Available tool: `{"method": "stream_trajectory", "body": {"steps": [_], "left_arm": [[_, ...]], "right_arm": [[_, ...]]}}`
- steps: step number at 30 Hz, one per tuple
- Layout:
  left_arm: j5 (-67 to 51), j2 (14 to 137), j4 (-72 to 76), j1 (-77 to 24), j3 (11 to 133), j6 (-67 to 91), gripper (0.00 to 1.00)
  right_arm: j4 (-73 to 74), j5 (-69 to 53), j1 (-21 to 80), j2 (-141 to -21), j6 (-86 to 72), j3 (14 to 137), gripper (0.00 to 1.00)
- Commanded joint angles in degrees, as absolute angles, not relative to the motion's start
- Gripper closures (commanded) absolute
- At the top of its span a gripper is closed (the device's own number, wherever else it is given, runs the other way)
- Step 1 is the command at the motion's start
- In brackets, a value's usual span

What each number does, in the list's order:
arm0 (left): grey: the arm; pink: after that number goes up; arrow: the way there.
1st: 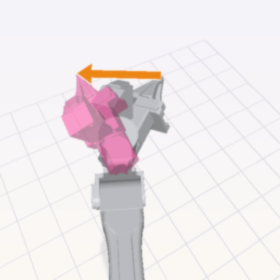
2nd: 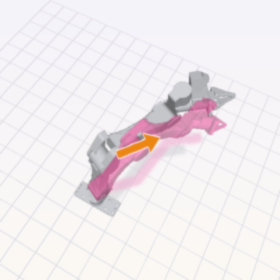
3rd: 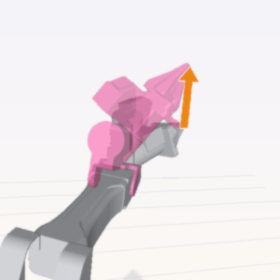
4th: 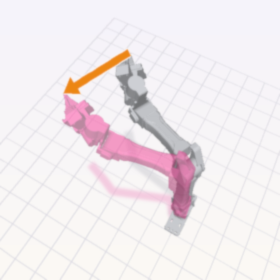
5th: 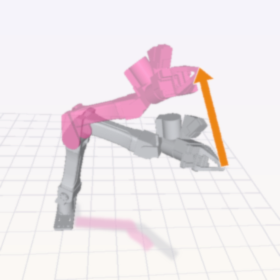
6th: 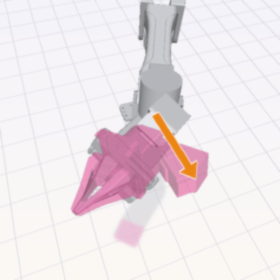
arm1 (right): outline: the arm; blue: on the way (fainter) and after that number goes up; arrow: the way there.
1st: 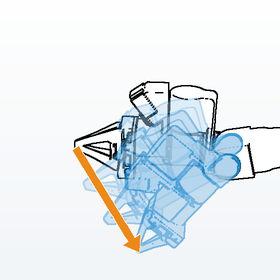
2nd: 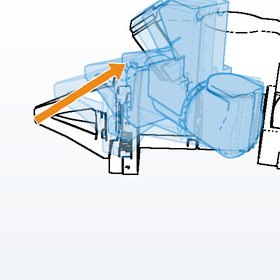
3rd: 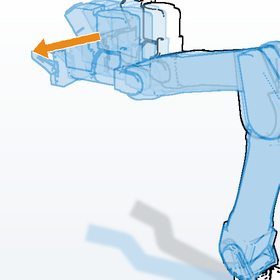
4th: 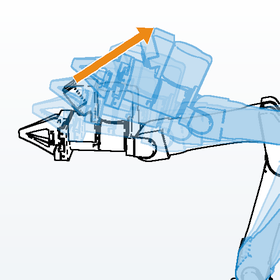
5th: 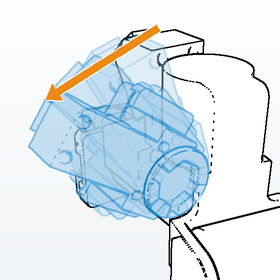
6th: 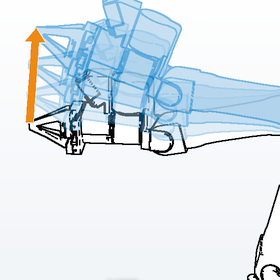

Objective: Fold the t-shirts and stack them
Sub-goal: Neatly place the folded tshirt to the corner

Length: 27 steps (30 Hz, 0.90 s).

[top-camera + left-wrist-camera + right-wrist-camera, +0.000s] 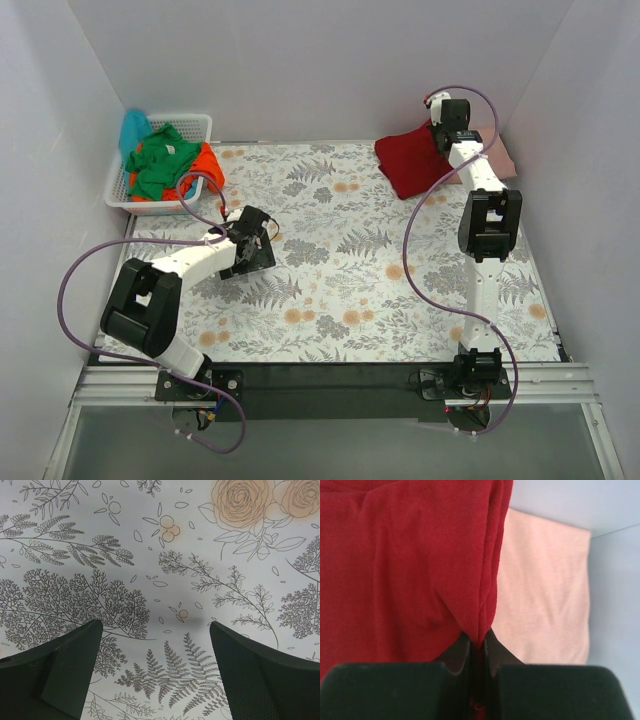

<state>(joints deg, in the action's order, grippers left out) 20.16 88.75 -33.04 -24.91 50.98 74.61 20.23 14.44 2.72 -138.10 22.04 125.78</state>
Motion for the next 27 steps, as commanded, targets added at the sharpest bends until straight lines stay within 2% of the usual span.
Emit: {"method": "stream_trajectory", "body": {"steps": [1, 14, 27], "left_arm": [[19.78, 88.59, -34.10, -24.70, 50.71, 75.15, 0.12], [16.44, 88.33, -33.66, -24.70, 49.22, 75.76, 0.13], [16.52, 86.75, -32.96, -24.70, 47.90, 76.03, 0.13]], "right_arm": [[13.63, 20.12, 2.20, -134.74, 23.99, 128.32, 0.99], [9.06, 22.67, 1.23, -132.45, 22.77, 129.73, 0.99], [1.06, 26.63, 0.61, -128.93, 21.36, 124.28, 0.99]]}}
